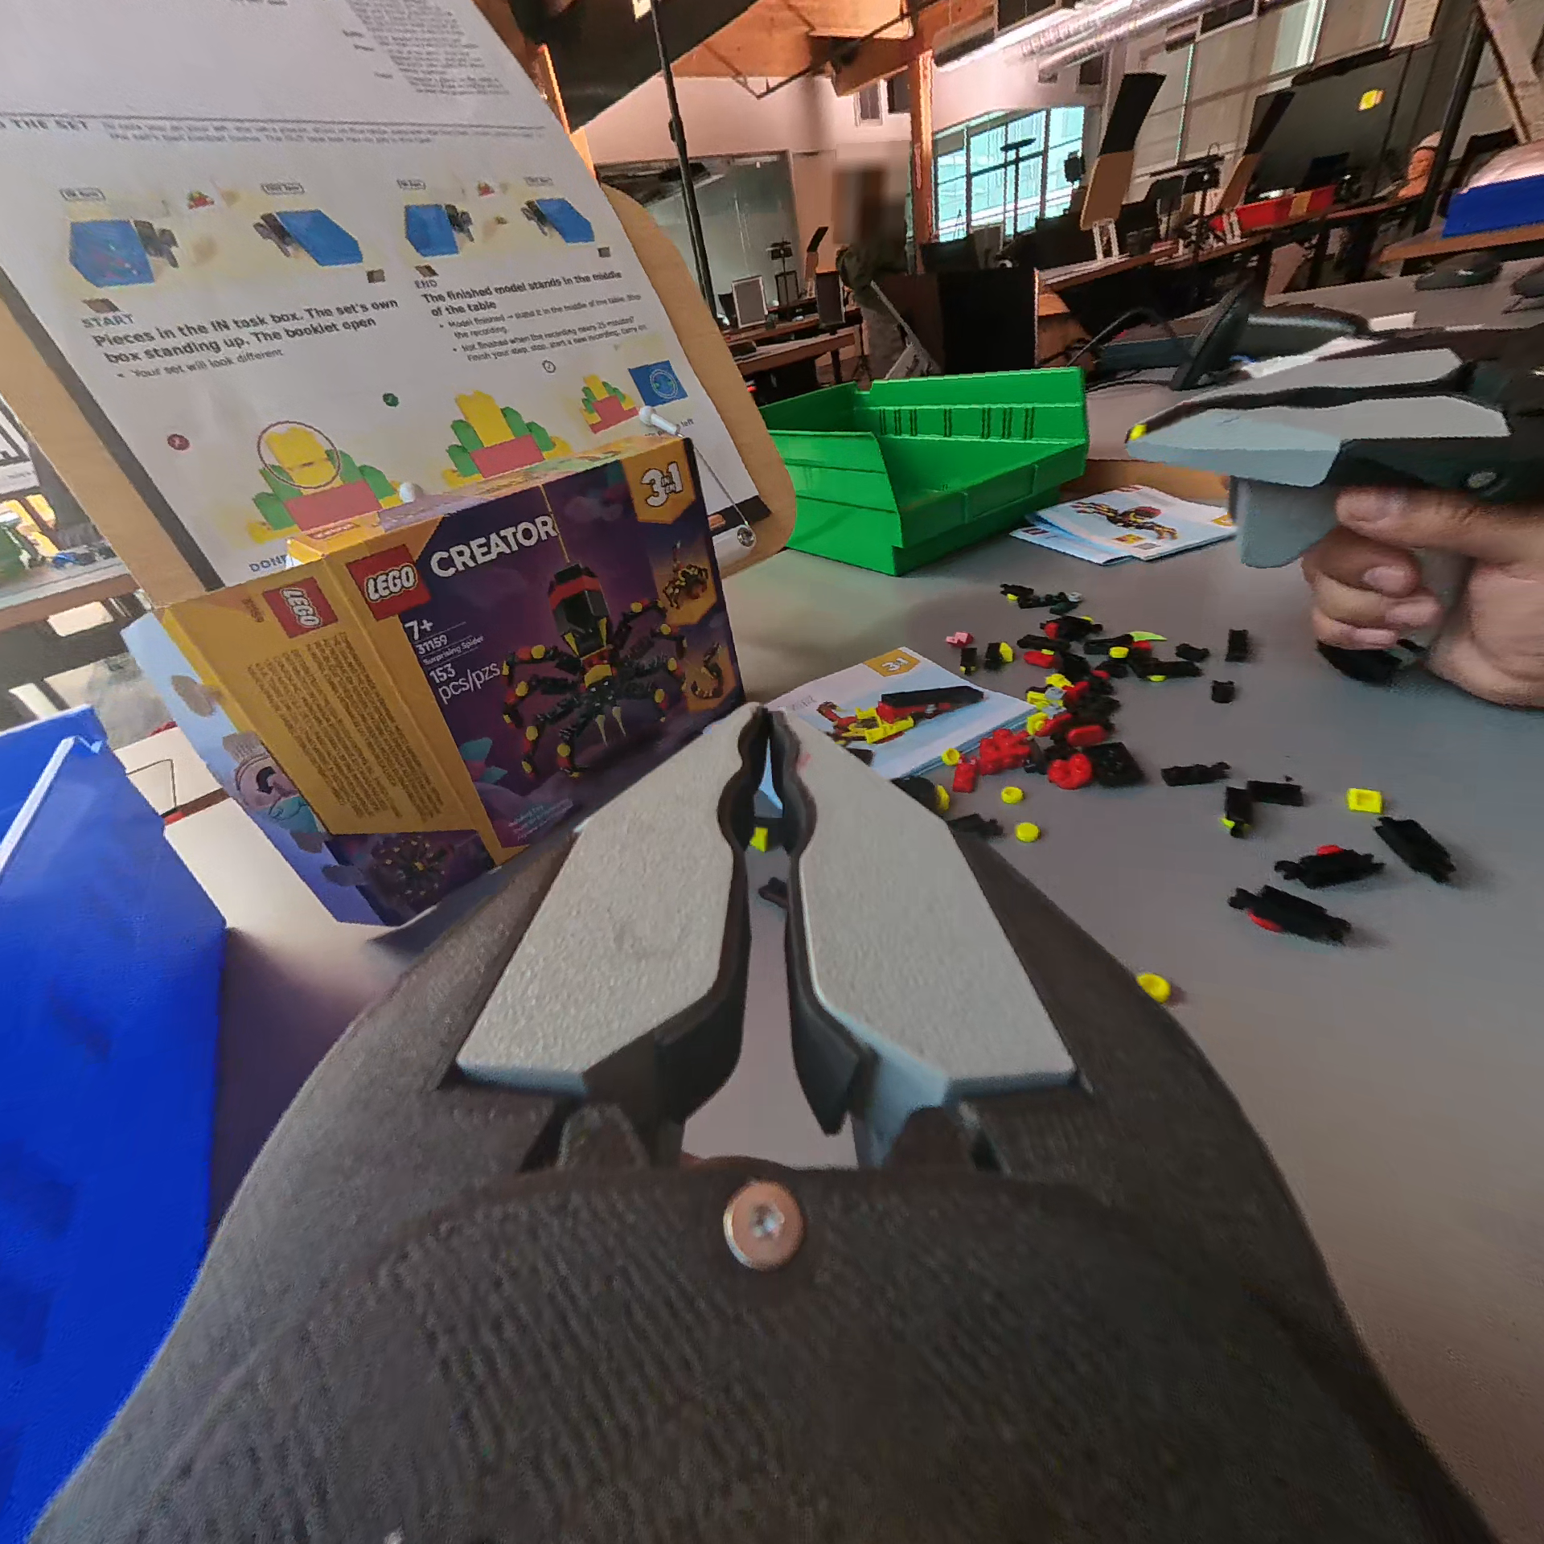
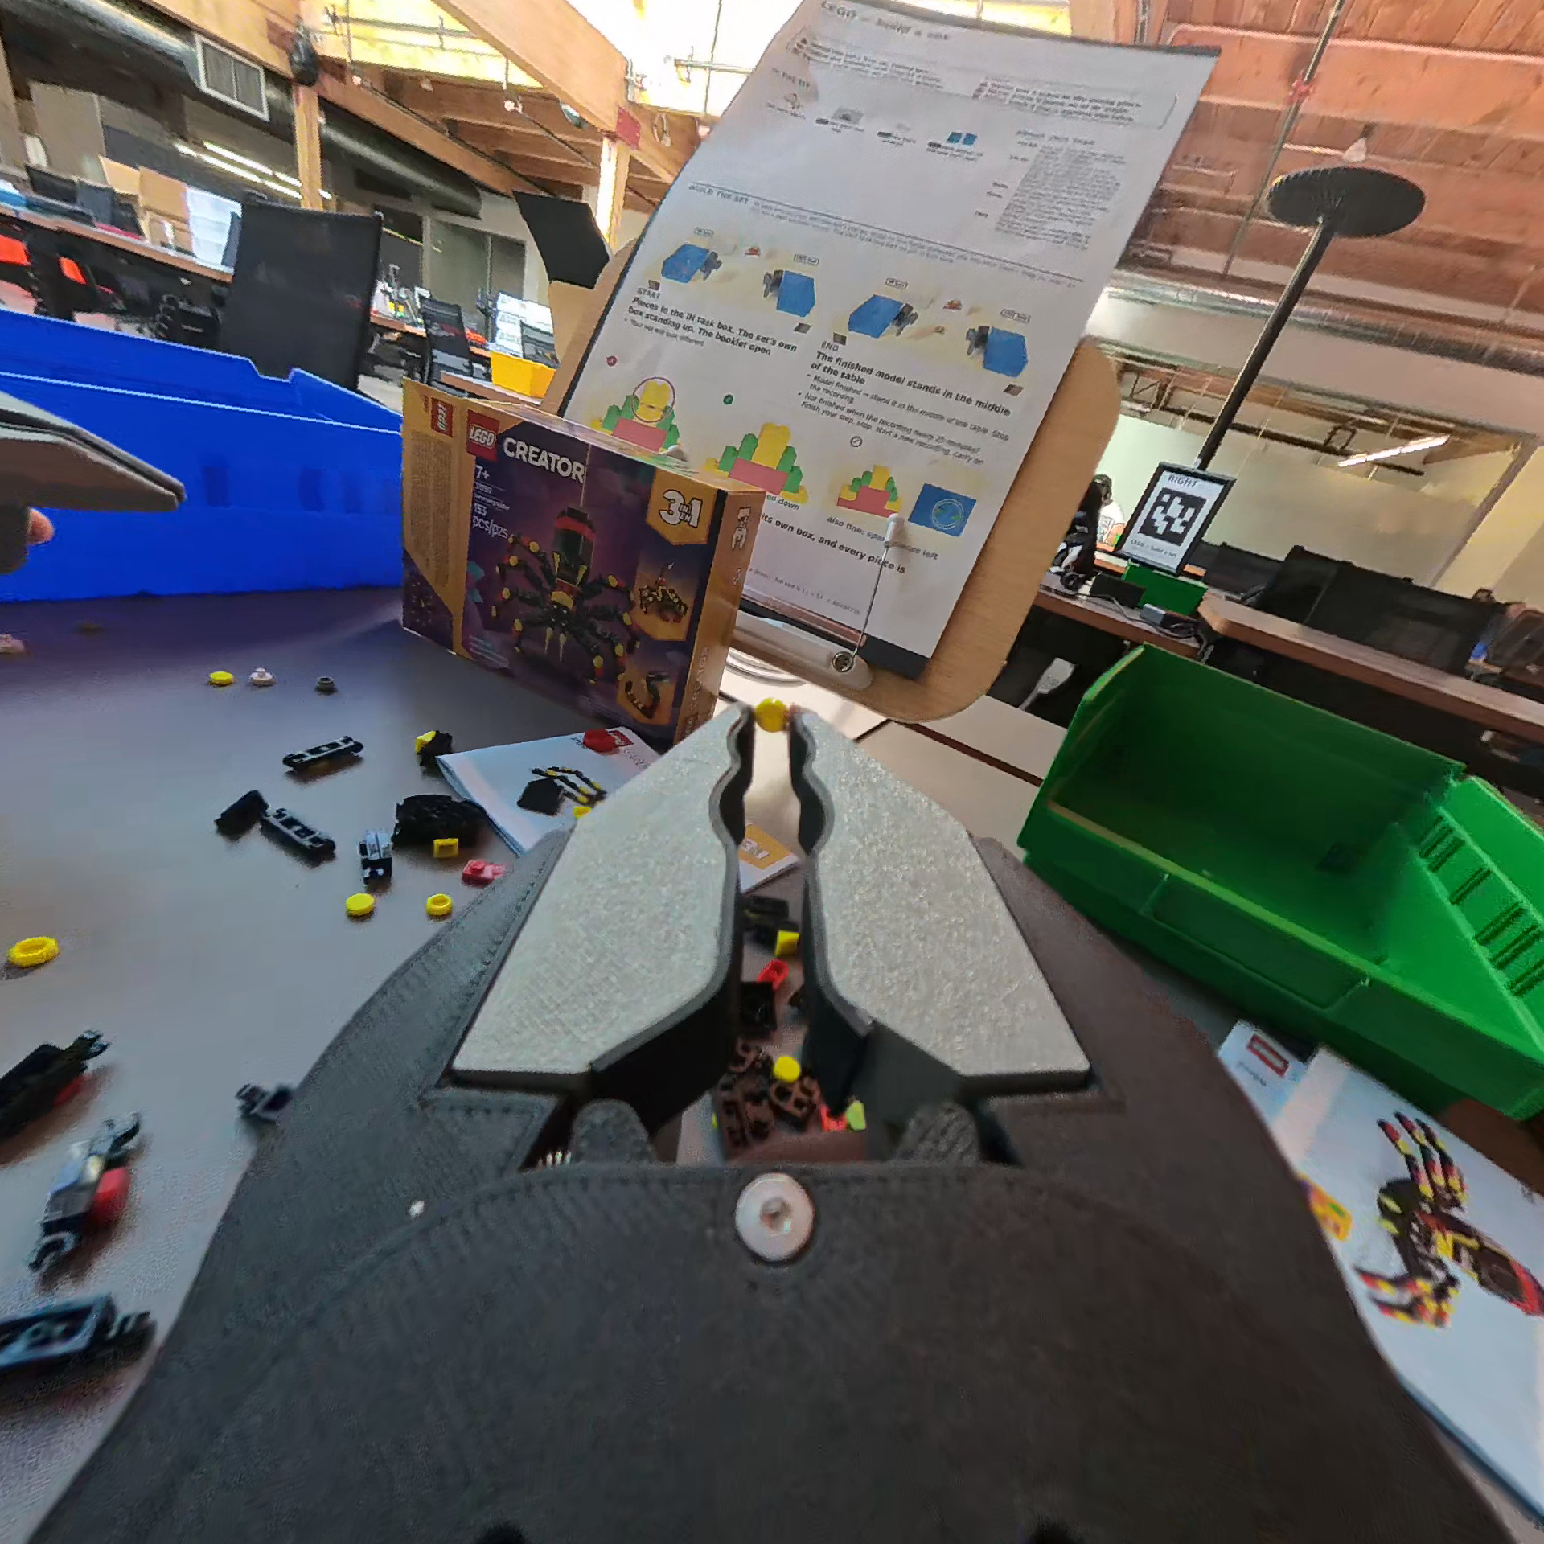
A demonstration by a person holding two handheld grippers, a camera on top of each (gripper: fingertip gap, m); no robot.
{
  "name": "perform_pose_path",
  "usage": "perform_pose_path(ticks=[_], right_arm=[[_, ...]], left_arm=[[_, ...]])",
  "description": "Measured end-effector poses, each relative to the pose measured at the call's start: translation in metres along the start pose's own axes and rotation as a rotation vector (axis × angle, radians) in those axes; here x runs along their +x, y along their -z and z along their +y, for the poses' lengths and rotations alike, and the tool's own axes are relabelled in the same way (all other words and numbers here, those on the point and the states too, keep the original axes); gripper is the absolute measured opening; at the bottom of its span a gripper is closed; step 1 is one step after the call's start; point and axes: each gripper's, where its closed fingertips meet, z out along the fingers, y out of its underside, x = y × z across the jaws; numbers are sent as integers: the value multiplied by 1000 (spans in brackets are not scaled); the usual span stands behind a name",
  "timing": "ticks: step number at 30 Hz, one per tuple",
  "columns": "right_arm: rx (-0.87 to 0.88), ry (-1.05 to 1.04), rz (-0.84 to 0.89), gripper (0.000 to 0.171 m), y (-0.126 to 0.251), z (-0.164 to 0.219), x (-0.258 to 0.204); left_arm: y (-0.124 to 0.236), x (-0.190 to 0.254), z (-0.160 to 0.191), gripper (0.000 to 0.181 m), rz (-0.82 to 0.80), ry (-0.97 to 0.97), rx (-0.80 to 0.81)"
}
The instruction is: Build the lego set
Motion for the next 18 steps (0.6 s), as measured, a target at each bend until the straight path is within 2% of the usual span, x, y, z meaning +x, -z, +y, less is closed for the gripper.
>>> perform_pose_path(ticks=[10, 14, 18], right_arm=[[83, -96, -222, 4, -41, -5, -9], [83, 29, -212, 5, -53, -7, -12], [50, -23, -196, 4, -47, -10, -9]], left_arm=[[-33, 10, -1, 0, 223, 36, 11], [-55, 16, 6, 0, 276, -40, -27], [-67, 16, 13, 0, 258, -54, -87]])
